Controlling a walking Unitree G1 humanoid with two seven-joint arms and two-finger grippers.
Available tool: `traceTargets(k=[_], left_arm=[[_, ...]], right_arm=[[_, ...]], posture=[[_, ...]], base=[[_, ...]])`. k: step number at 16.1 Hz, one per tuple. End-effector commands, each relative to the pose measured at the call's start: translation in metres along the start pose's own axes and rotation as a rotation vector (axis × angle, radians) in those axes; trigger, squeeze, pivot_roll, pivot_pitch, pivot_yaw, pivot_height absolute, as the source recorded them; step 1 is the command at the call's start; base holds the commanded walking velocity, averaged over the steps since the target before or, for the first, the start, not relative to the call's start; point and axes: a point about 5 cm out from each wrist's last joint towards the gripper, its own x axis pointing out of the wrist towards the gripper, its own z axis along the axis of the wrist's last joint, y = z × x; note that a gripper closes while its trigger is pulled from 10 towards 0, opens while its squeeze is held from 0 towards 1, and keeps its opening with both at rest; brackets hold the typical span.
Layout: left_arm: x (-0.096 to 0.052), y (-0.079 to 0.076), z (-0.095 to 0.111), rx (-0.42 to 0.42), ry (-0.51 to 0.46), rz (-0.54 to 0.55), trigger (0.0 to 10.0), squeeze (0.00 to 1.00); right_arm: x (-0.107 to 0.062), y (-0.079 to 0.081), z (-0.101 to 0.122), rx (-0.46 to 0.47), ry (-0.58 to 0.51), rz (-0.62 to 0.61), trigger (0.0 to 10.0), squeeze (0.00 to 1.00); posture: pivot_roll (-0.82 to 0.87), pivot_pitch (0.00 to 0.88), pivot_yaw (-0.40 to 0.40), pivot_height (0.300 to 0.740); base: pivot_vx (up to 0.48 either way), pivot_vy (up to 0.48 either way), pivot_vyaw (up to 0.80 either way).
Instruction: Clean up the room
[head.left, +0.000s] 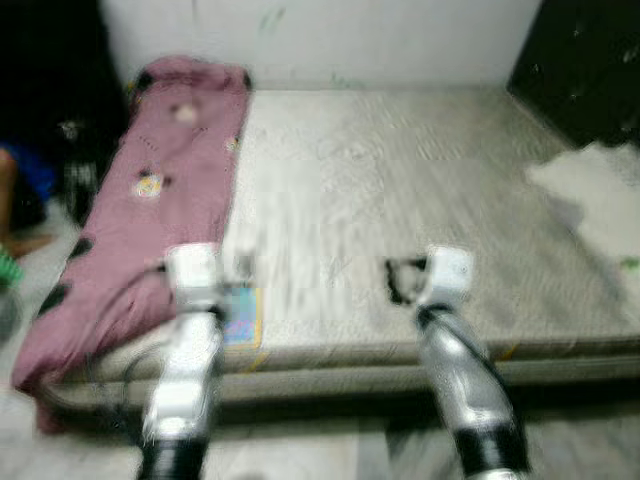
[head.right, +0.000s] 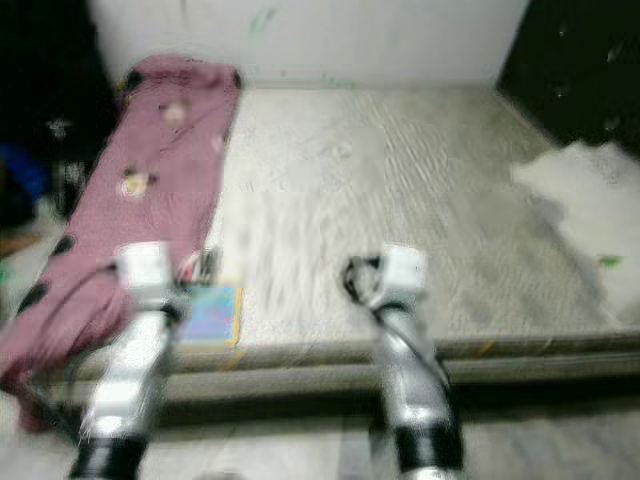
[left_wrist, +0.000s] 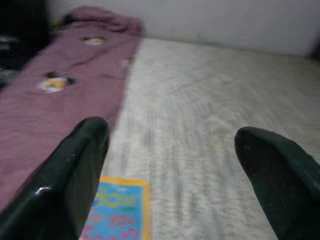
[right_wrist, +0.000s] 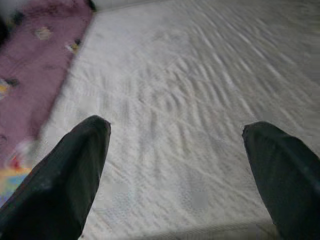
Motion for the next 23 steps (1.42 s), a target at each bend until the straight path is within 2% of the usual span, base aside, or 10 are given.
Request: traceTargets(k=[1,6,9,23], left_arm=[[0.000,0.007,0.007,0.024,-0.035,0.014,10.0,0.00],[-0.002,0.018,0.007,0.004,-0.025,0.031,10.0,0.00],[-0.003,0.016,0.010,-0.013,-0.041,0.005,10.0,0.00],[-0.003,0.013,0.008,-0.018,-0.029,-0.021,10.0,0.00]], right_arm=[[0.001,0.008,0.006,0.008,-0.017,0.017,10.0,0.00],[0.001,0.008,0.005,0.007,-0.012,0.022,10.0,0.00],[0.002,0.009,0.006,0.005,-0.013,0.027,10.0,0.00],[0.002,0.010,0.004,-0.001,-0.008,0.029,10.0,0.00]], posture=[[0.01,0.000,-0.017,0.740],[0.01,0.000,-0.018,0.740],[0.01,0.000,-0.019,0.740],[0.01,0.000,-0.017,0.740]], base=[[0.000,0.000,0.00],[0.000,0.000,0.00],[0.000,0.000,0.00],[0.325,0.000,0.00]])
